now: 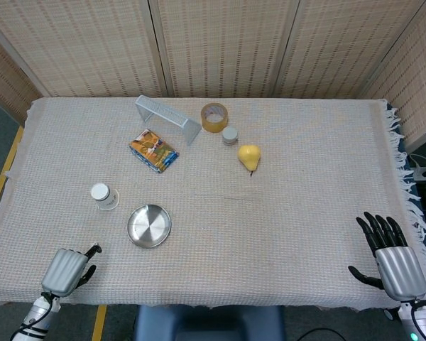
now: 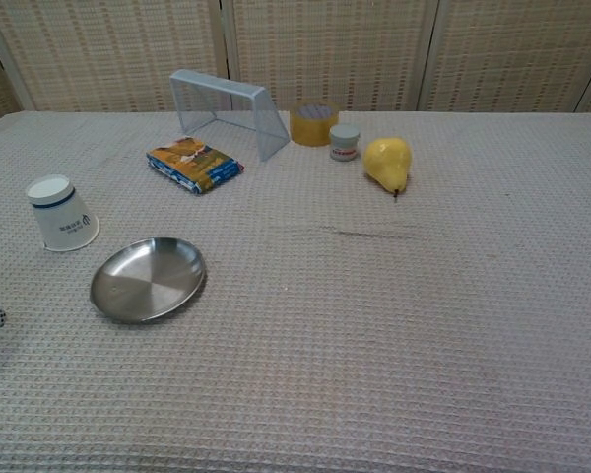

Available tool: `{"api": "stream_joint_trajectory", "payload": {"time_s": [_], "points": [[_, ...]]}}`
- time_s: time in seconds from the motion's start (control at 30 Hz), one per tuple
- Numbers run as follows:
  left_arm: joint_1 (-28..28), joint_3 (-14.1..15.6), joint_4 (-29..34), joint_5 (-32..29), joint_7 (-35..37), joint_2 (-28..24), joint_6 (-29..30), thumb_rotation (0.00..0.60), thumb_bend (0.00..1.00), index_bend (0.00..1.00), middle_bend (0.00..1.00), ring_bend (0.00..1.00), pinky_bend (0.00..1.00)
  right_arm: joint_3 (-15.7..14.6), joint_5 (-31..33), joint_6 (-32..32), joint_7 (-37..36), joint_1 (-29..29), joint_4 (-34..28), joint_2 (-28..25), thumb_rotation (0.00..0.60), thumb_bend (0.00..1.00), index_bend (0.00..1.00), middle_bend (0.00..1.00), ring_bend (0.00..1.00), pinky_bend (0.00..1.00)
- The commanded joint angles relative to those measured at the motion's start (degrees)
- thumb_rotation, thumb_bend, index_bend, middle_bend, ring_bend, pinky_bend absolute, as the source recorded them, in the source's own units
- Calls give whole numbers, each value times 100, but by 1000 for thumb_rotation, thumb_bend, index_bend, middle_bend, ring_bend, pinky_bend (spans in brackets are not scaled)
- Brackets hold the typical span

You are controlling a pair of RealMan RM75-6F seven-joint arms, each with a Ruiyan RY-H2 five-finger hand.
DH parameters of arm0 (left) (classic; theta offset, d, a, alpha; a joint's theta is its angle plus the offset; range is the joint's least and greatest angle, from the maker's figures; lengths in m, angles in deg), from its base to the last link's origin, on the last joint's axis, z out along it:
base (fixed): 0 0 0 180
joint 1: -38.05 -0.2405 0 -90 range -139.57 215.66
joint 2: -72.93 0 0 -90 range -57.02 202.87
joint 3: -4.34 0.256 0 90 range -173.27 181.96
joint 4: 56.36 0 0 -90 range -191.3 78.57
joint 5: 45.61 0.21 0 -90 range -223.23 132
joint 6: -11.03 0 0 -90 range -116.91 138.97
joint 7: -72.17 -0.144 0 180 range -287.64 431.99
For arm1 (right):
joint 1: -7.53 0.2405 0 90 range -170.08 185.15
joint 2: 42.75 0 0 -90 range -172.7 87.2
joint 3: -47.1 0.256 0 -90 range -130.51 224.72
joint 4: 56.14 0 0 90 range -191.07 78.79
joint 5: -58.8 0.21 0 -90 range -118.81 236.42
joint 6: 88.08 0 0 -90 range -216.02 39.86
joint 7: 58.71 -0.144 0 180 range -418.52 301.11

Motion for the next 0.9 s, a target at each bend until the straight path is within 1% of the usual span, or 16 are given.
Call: {"api": "stream_joint_trajectory", "payload": {"time_s": [0.03,0.27,0.47,0.67,0.9], "points": [[104,-81,-278,-180,45,213,-171,600,365,441,1000,1000,1000,30,111,-80,73,21,-17,20,506,80,0,0,0,0],[269,-174,-704,-470,135,463,-472,600,362,438,1000,1000,1000,79,266,-189,144,64,-17,50,505,80,0,0,0,0],[345,-260,-1014,-624,206,659,-502,600,365,388,1000,1000,1000,102,361,-248,172,85,-16,58,506,79,0,0,0,0],[439,-327,-1280,-747,223,802,-558,600,365,386,1000,1000,1000,125,460,-310,209,109,-23,64,506,80,0,0,0,0],[516,-333,-1440,-909,209,874,-717,600,367,401,1000,1000,1000,140,496,-304,216,113,-25,65,506,80,0,0,0,0]]}}
